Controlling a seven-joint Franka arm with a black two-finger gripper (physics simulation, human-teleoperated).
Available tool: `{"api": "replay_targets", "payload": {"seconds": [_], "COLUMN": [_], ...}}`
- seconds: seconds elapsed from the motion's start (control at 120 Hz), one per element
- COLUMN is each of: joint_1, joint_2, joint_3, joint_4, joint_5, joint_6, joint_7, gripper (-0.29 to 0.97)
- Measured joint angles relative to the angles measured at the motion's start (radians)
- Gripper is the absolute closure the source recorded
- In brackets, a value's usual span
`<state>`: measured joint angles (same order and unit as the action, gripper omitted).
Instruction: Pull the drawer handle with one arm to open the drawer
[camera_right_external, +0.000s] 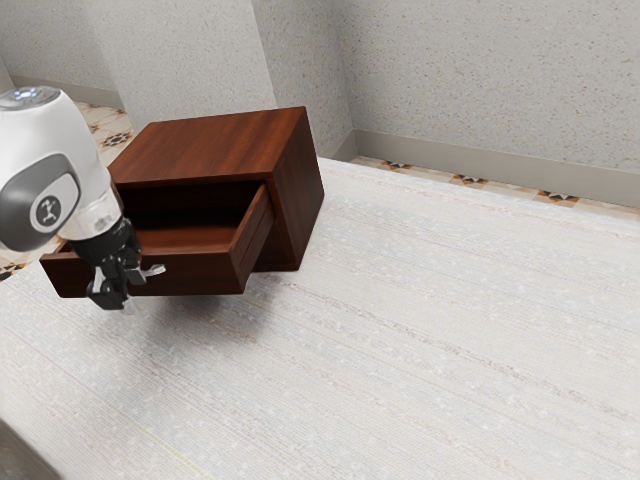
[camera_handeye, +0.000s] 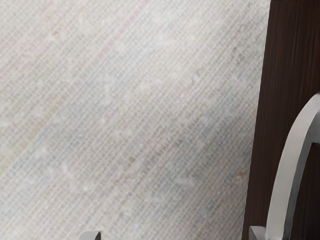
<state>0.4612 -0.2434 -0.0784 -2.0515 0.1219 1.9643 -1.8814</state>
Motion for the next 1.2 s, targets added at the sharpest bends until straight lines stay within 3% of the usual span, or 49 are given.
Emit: {"api": "replay_targets", "payload": {"seconds": [0.692, 0.958, 1.2], "joint_1": [-0.010, -0.017, -0.133], "joint_2": [0.003, 0.005, 0.091], "joint_3": [0.005, 0.002, 0.002], "joint_4": [0.066, 0.180, 0.376], "joint_5": [-0.034, -0.036, -0.122], "joint_6": [-0.093, -0.161, -0.206], "joint_7": [0.003, 0.003, 0.002], "gripper": [0.37, 0.36, 0.16]}}
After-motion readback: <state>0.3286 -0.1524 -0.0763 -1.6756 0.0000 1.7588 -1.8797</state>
